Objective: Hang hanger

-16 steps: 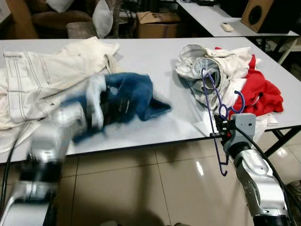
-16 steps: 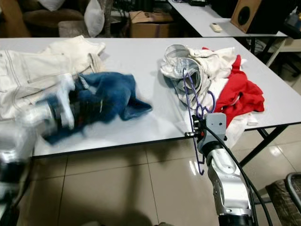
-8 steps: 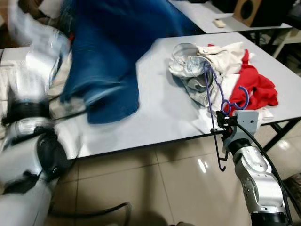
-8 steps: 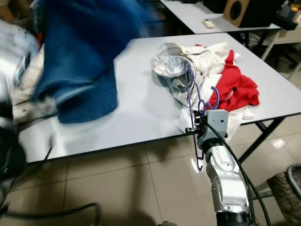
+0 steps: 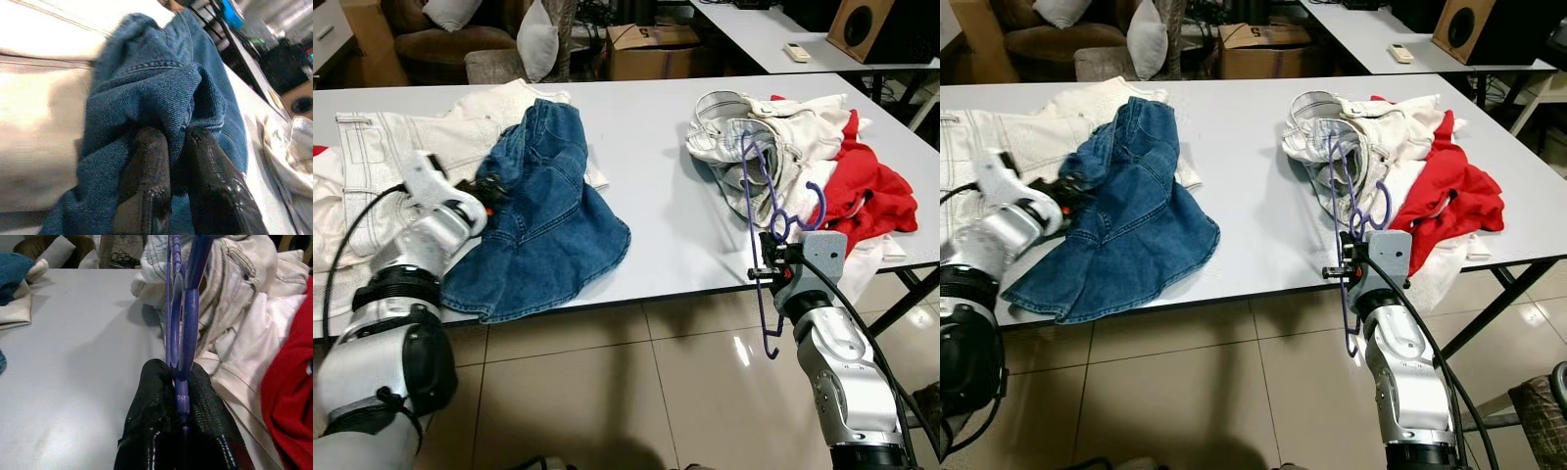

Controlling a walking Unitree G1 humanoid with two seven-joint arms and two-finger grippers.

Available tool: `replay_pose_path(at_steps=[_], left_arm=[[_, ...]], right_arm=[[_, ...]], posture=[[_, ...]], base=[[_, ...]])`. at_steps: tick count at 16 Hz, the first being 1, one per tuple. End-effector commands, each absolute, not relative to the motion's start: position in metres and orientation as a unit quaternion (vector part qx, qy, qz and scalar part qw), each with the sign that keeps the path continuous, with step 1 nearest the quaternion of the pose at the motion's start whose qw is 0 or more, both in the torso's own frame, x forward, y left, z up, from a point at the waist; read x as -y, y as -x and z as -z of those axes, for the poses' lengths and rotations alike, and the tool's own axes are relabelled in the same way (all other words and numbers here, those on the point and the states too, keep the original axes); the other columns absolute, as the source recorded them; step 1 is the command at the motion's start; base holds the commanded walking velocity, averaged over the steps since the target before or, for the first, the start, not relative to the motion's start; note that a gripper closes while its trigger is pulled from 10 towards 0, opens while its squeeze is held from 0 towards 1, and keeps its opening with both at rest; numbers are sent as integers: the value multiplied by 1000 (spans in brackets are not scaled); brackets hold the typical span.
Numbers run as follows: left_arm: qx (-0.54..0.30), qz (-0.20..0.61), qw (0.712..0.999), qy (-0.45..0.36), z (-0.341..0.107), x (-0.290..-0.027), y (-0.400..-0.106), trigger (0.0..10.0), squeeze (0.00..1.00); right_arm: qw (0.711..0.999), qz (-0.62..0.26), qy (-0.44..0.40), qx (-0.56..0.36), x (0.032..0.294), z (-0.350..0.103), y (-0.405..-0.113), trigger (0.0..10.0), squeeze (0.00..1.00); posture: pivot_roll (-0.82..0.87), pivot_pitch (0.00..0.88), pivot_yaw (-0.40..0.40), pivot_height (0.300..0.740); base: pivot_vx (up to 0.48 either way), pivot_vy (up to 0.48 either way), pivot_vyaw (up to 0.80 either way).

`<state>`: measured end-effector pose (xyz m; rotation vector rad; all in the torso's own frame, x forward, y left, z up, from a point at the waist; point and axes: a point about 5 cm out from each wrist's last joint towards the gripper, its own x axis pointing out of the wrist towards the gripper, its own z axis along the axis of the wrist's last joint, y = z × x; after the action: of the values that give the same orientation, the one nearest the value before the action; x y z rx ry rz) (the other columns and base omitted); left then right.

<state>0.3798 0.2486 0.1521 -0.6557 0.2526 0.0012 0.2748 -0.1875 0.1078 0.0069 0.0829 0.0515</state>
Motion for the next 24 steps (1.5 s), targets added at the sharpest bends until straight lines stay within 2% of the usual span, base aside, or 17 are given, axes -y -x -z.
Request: replay_pose_path(at_steps=[1,3,5,6,7,8,15,17,20,22,23,24], left_arm=[[-123,16,945,302,-156,-245,-382,0,0],[-108,44,954,275,-163,-241,-385,0,0],[-43,158,955,249,-188,-225,-389,0,0],[-32,177,952,248,-192,-222,-388,0,0],[26,263,909,322,-219,-213,-385,0,0],[69,308,882,350,-240,-211,-381,0,0],[97,387,866,302,-259,-207,-371,0,0],[95,379,873,293,-259,-207,-373,0,0],[84,316,909,259,-254,-213,-383,0,0],[99,270,941,178,-263,-214,-388,0,0],[107,272,948,123,-268,-207,-389,0,0],[109,264,952,105,-269,-200,-391,431,0]], right_arm=[[999,-22,0,-32,187,-110,-274,10000,0],[999,-22,-1,-30,186,-110,-275,10000,0],[1000,-17,-1,-25,188,-111,-275,10000,0],[1000,-16,-2,-24,188,-112,-275,10000,0],[1000,-14,-5,-19,188,-113,-275,10000,0],[1000,-12,-8,-12,188,-114,-274,10000,0],[1000,-15,-8,-7,185,-115,-276,10000,0],[1000,-13,-8,-7,186,-115,-275,10000,0],[1000,-11,-8,-4,186,-116,-276,10000,0],[1000,-10,-9,-3,186,-116,-275,10000,0],[1000,-10,-10,-3,186,-116,-275,10000,0],[1000,-10,-10,-3,186,-115,-275,10000,0]], posture=[[-79,0,19,740],[-80,0,21,740],[-80,0,25,740],[-79,0,26,740],[-80,0,28,740],[-80,0,28,740],[-77,0,33,740],[-79,0,35,740],[-81,0,39,740],[-80,0,38,740],[-80,0,38,740],[-75,0,31,740]], base=[[0,0,0],[0,0,0],[0,0,0],[0,0,0],[0,0,0],[0,0,0],[0,0,0],[0,0,0],[0,0,0],[0,0,0],[0,0,0],[0,0,0]])
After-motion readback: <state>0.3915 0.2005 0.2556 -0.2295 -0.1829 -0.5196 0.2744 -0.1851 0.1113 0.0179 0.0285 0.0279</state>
